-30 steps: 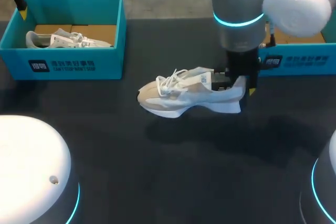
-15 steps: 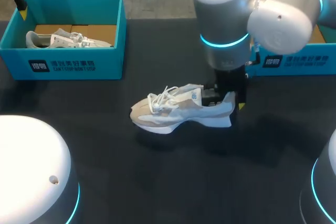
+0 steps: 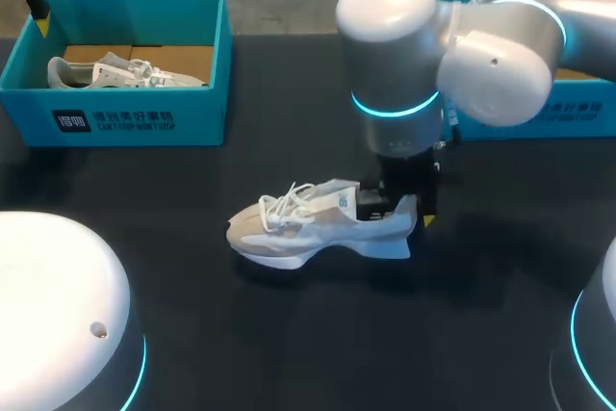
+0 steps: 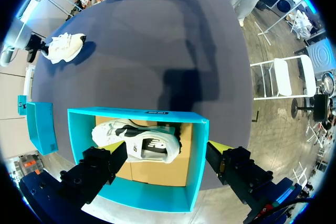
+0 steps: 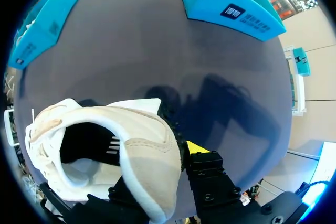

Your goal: Take the shoe out of the shoebox, open the shoe tongue, remove and reinsert the insole, then place the shoe into the shoebox

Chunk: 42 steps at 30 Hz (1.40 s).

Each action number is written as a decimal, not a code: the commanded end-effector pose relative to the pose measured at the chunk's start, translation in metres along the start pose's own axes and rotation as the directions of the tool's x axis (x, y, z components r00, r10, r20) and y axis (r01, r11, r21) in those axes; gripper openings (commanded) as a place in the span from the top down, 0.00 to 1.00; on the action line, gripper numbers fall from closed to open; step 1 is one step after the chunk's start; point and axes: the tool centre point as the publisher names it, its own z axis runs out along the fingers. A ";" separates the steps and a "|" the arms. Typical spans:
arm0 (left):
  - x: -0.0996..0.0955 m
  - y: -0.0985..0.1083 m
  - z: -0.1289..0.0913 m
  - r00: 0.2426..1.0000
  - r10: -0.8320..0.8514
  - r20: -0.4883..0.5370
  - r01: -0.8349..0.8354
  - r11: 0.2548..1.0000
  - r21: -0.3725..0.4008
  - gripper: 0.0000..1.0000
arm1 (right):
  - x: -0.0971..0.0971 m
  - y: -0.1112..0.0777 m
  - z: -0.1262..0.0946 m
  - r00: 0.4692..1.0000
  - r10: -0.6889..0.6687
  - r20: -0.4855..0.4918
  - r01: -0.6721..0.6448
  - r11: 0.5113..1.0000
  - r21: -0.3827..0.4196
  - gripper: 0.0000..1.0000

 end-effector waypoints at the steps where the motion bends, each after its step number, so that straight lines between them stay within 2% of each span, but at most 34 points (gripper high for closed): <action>1: 0.000 -0.001 -0.001 1.000 0.000 -0.003 0.000 1.000 -0.001 0.00 | 0.008 -0.003 0.008 1.000 -0.004 0.003 0.004 1.000 -0.004 1.00; 9: 0.000 -0.001 -0.001 1.000 0.000 -0.003 0.000 1.000 -0.001 0.00 | 0.015 -0.009 0.023 1.000 -0.013 -0.015 0.013 1.000 0.008 1.00; 25: 0.000 -0.001 -0.001 1.000 0.000 -0.003 0.000 1.000 -0.001 0.00 | 0.024 -0.018 0.034 0.999 0.023 -0.031 -0.022 0.999 0.035 1.00; 31: 0.000 -0.001 -0.001 1.000 0.000 -0.003 0.000 1.000 -0.001 0.00 | 0.026 -0.017 0.038 0.999 0.038 -0.029 -0.037 0.999 0.032 1.00; 42: 0.000 -0.001 -0.001 1.000 0.000 -0.003 0.000 1.000 -0.001 0.00 | 0.027 -0.008 0.043 1.000 -0.010 -0.028 0.011 1.000 0.016 1.00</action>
